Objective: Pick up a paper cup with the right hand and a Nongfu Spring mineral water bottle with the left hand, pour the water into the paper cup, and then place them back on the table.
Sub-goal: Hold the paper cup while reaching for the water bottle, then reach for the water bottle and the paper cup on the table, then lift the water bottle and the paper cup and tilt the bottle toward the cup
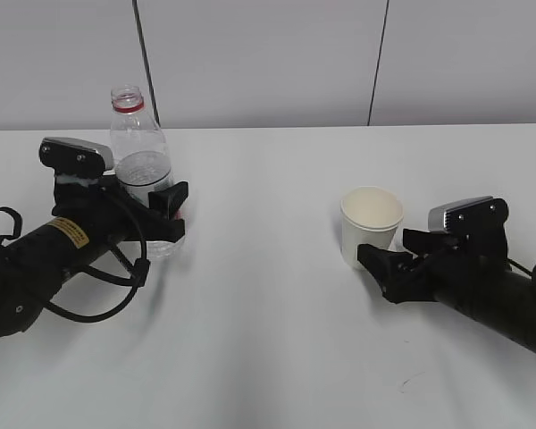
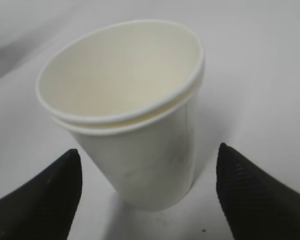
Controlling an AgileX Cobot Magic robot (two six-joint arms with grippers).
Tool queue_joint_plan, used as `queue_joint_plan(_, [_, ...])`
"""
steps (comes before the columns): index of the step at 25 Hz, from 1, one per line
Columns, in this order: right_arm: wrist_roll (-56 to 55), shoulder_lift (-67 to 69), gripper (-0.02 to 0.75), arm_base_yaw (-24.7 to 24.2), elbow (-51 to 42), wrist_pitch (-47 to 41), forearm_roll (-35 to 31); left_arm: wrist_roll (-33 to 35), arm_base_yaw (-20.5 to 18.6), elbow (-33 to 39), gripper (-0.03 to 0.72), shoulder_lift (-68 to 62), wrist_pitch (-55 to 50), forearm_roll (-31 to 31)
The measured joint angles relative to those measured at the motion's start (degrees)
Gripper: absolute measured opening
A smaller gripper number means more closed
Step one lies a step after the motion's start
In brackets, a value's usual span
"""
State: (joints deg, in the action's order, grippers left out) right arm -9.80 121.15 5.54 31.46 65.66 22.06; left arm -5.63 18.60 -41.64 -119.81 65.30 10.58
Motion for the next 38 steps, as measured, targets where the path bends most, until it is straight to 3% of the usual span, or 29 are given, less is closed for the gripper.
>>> queue_joint_plan(27, [-1.0, 6.4, 0.606, 2.4, 11.7, 0.1, 3.7, 0.0, 0.0, 0.0, 0.446, 0.0, 0.0, 1.8])
queue_joint_plan(32, [-1.0, 6.6, 0.544, 2.4, 11.7, 0.3, 3.8, -0.1, 0.0, 0.0, 0.445, 0.0, 0.0, 6.0])
queue_joint_plan(38, [-1.5, 7.4, 0.532, 2.4, 11.7, 1.4, 3.8, -0.1, 0.0, 0.0, 0.440, 0.0, 0.1, 10.5])
